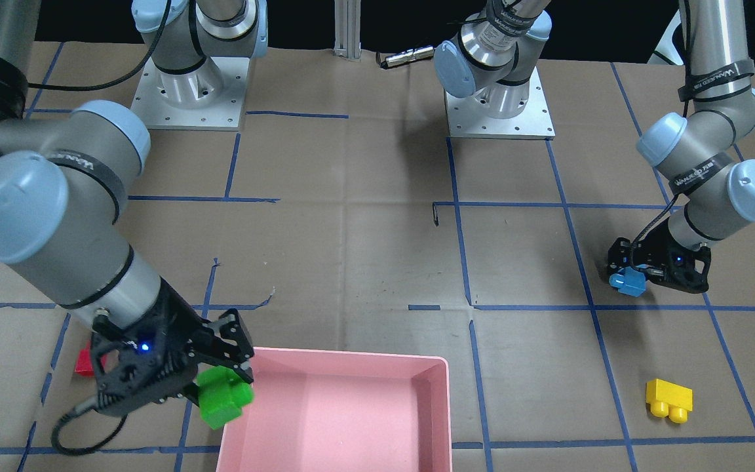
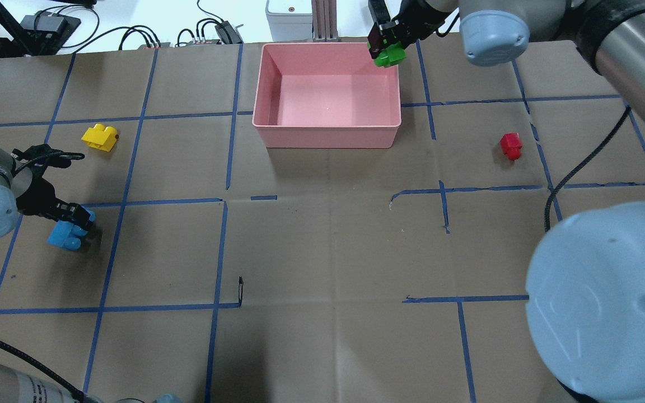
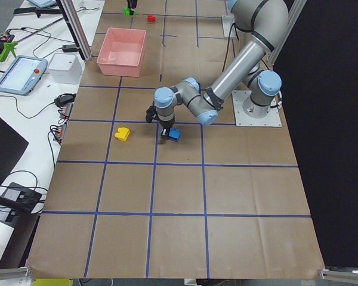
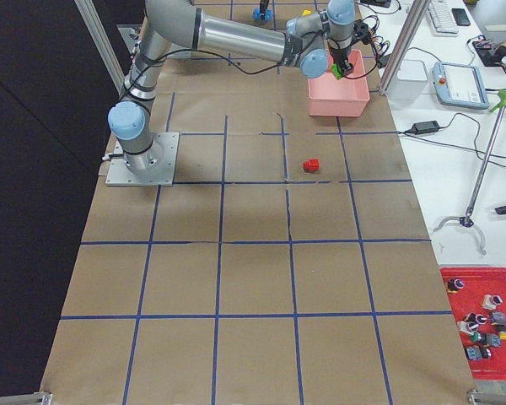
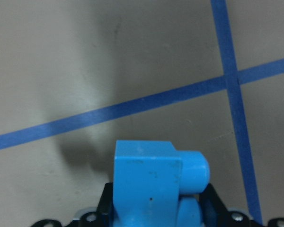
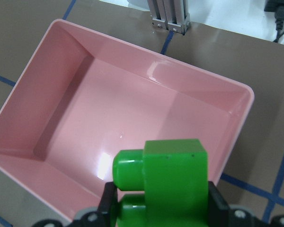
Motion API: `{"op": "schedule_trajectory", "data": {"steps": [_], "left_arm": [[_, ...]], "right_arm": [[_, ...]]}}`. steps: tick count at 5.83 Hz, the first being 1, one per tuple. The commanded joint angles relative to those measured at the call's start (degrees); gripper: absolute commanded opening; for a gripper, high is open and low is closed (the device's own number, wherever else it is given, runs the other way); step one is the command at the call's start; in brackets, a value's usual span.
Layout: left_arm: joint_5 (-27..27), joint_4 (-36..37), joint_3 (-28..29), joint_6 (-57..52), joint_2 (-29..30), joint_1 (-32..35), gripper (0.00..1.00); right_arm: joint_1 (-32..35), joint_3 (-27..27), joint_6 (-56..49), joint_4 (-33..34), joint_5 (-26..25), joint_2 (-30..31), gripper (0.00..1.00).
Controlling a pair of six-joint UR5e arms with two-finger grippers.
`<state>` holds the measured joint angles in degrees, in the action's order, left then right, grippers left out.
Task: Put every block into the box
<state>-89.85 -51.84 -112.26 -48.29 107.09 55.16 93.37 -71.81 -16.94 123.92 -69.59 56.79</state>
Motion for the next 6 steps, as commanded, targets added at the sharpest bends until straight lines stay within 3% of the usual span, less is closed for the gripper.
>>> {"op": "schedule_trajectory", "data": {"steps": [1, 2, 3, 4, 6], "left_arm": [[-0.2, -16.9, 12.2, 5.4, -4.7, 0.6, 0.16], [0.5, -27.9, 22.0, 9.1, -4.0, 1.9, 0.15], [0.5, -34.7, 30.2, 15.2, -1.5, 5.2, 0.14], [0.9, -36.6, 35.7, 21.1, 2.0, 8.8, 0.14], [5.3, -36.6, 43.8, 37.4, 8.5, 17.6, 0.14]], "right_arm": [[1.1, 3.2, -0.9, 2.7, -0.8, -2.7, 0.47], [1.1, 3.0, -3.0, 9.0, -2.9, -2.9, 0.99], [1.1, 2.8, -3.4, 9.4, -6.4, -2.5, 1.0], [0.8, 1.9, -3.3, 9.0, -6.7, -2.0, 1.0], [-2.6, -0.7, -2.8, 4.6, -21.0, 2.9, 0.99]]}}
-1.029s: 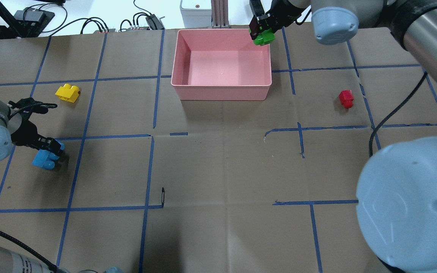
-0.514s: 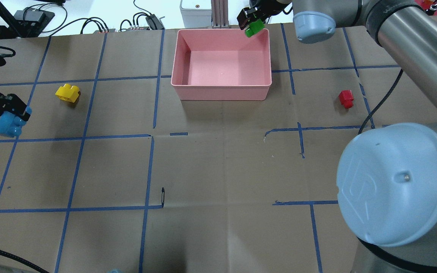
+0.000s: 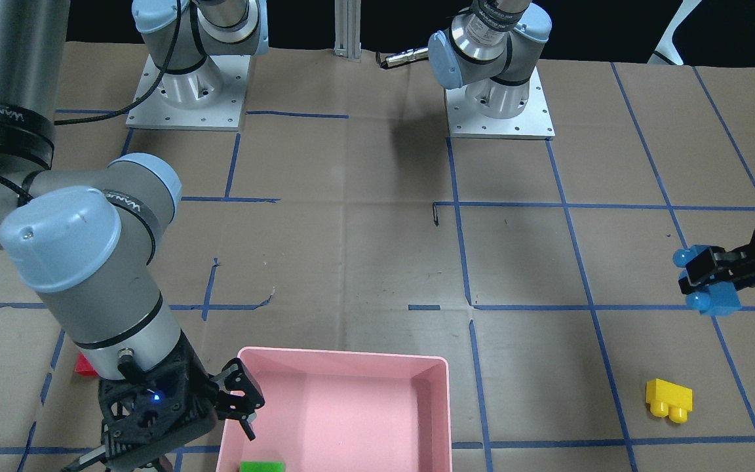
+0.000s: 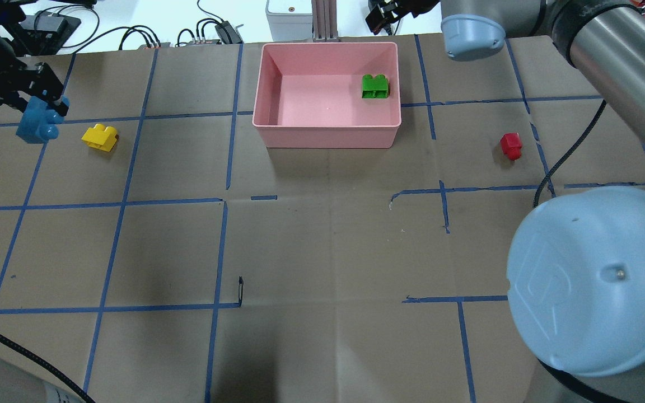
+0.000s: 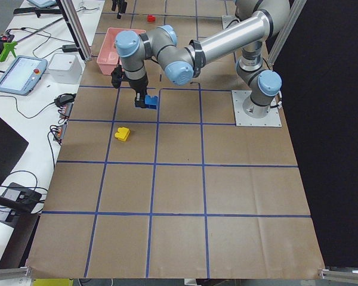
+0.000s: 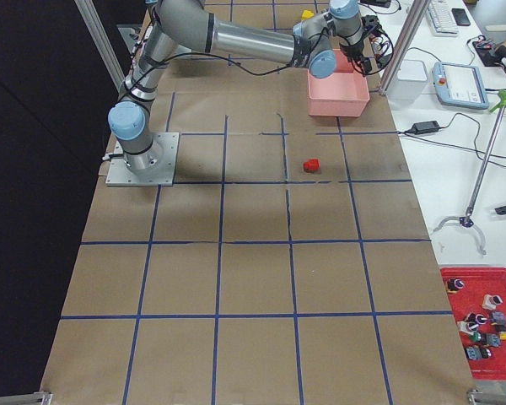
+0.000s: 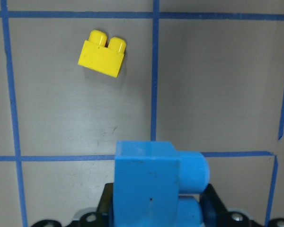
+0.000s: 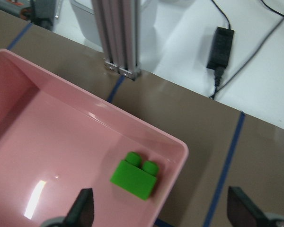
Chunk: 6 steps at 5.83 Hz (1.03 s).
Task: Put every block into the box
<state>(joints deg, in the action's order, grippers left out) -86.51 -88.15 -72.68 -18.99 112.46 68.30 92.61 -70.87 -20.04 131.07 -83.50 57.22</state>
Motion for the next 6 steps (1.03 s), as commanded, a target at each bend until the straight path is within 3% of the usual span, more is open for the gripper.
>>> {"op": "schedule_trajectory", "data": {"steps": [1, 2, 3, 4, 6], "left_arm": [[2.2, -0.3, 10.0, 18.1, 7.3, 11.2, 0.14], [2.2, -0.1, 16.6, 27.3, 12.4, 18.3, 0.14], [2.2, 0.4, 22.8, 35.7, 17.5, 24.4, 0.14], [1.7, 1.7, 26.9, 41.8, 22.9, 29.7, 0.14], [1.3, 9.6, 26.8, 46.1, 29.7, 32.4, 0.15]], "right_arm": [[-5.0, -5.7, 0.6, -7.7, -7.4, 6.7, 0.99], [-9.1, -12.3, 0.7, -11.1, -7.6, 12.4, 0.99], [-15.2, -19.6, 0.6, -9.0, -6.8, 15.3, 0.99], [-17.5, -24.2, 0.6, 0.3, -5.3, 14.2, 0.99], [-17.6, -26.0, 3.7, 5.3, -5.3, 8.4, 0.96]]}}
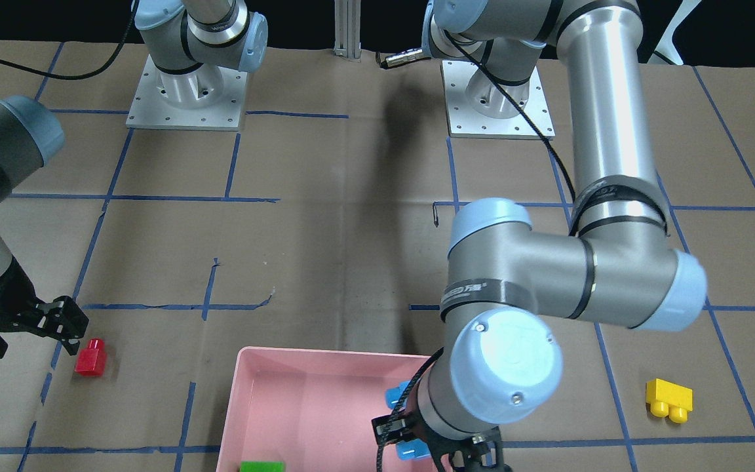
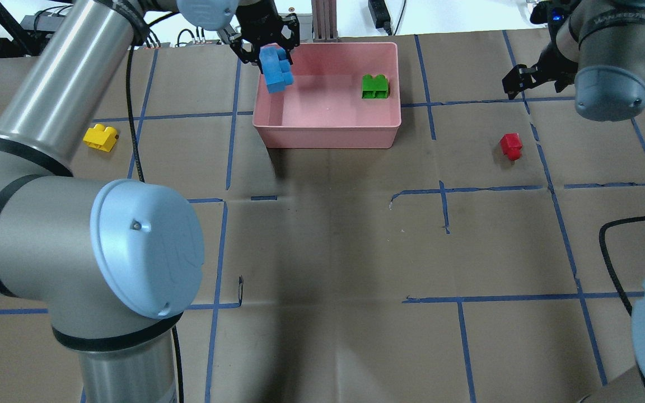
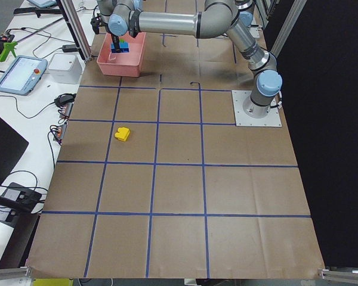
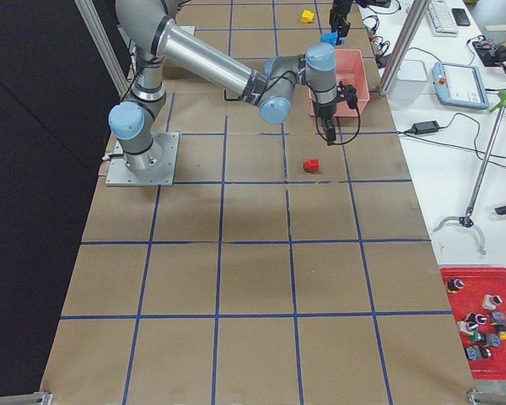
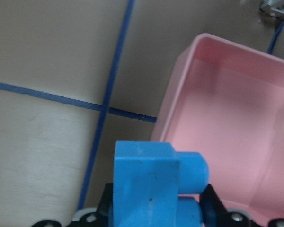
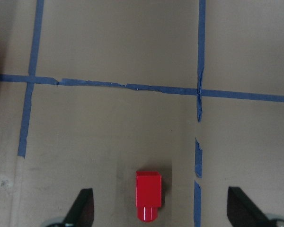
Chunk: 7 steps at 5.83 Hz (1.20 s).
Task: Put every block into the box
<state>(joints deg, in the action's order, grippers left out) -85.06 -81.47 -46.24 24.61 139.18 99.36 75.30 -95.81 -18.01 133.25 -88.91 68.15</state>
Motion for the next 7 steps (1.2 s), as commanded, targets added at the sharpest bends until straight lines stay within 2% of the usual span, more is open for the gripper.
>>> {"op": "schedule_trajectory", "data": {"steps": [1, 2, 4, 6, 7], "left_arm": [[-0.1, 3.2, 0.4, 2.5, 2.9, 1.4, 0.77], [-0.1, 3.6, 0.4, 2.5, 1.7, 1.4, 0.99], [-0.1, 0.0, -0.2, -0.2, -4.8, -1.8, 0.99], [-0.4, -7.2, -2.6, -11.5, -12.1, -10.5, 0.99], [-0.3, -7.0, -7.0, -22.4, -15.1, -16.2, 0.99]], "right_arm": [[-0.2, -1.0, 1.7, 8.8, 0.1, -5.5, 0.96], [-0.1, -1.0, 1.1, 12.0, 0.1, -8.2, 0.94], [-0.1, -4.5, 1.1, 15.1, 0.1, -10.5, 0.88], [-0.1, -7.9, 0.9, 15.5, -0.1, -9.4, 0.8], [-0.2, -8.3, 1.0, 15.5, -0.2, -9.1, 0.68]]}}
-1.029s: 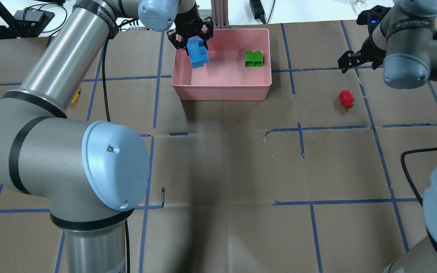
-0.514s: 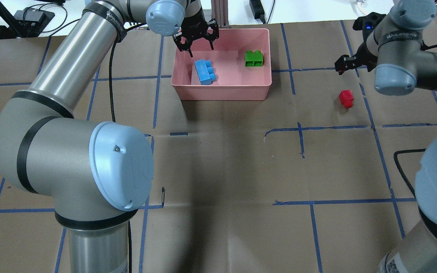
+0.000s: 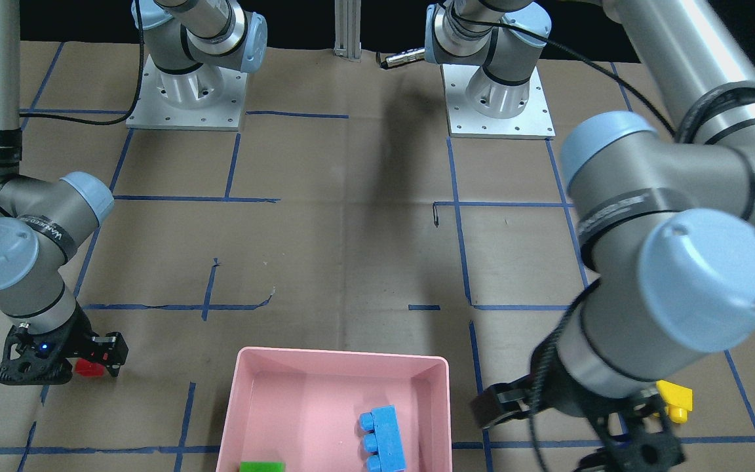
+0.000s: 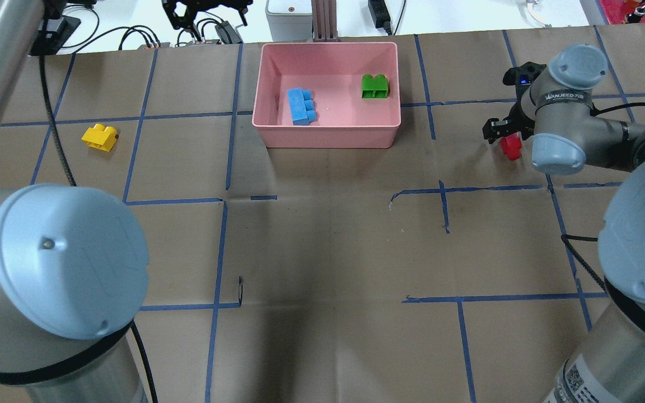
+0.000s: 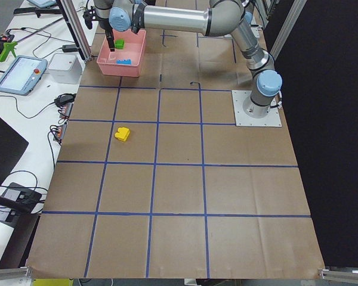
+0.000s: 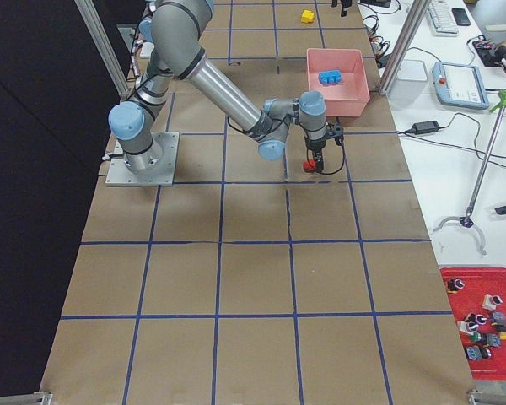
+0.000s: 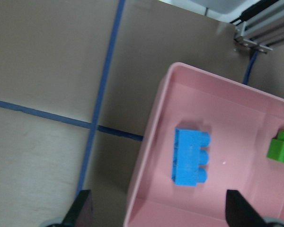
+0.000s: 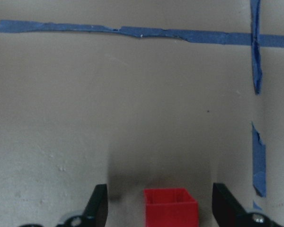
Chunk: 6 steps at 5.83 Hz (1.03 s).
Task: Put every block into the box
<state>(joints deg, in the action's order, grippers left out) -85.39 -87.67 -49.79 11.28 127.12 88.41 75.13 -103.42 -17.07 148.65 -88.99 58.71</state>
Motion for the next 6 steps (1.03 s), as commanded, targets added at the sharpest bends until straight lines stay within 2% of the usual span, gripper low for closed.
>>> {"op": "schedule_trajectory", "data": {"steps": [1, 2, 3, 4, 5, 6], "left_arm": [[0.2, -0.6, -6.5, -18.0, -4.9, -11.7, 0.99], [0.7, -0.6, -7.2, -26.4, -5.0, -16.6, 0.99], [0.3, 0.0, -7.3, -34.9, -3.7, -20.3, 0.99], [0.7, 0.1, -7.3, -36.8, -2.9, -22.3, 0.99], [0.1, 1.0, -7.4, -30.8, -2.3, -22.4, 0.99], [-0.1, 1.2, -8.4, -12.8, -2.0, -23.1, 0.99]], "right_arm": [[-0.2, -0.8, 0.1, -0.6, -0.6, 0.3, 0.4], [-0.2, -0.8, 0.1, -0.9, -0.2, 0.5, 0.14], [-0.2, -0.6, 0.1, -1.0, -0.1, 0.8, 0.06], [-0.2, -0.2, 0.1, -2.0, -0.1, 3.1, 0.05], [0.4, 2.5, 0.4, -8.8, 0.2, 7.3, 0.05], [1.9, 8.5, 0.1, -17.8, 6.6, 10.1, 0.05]]}}
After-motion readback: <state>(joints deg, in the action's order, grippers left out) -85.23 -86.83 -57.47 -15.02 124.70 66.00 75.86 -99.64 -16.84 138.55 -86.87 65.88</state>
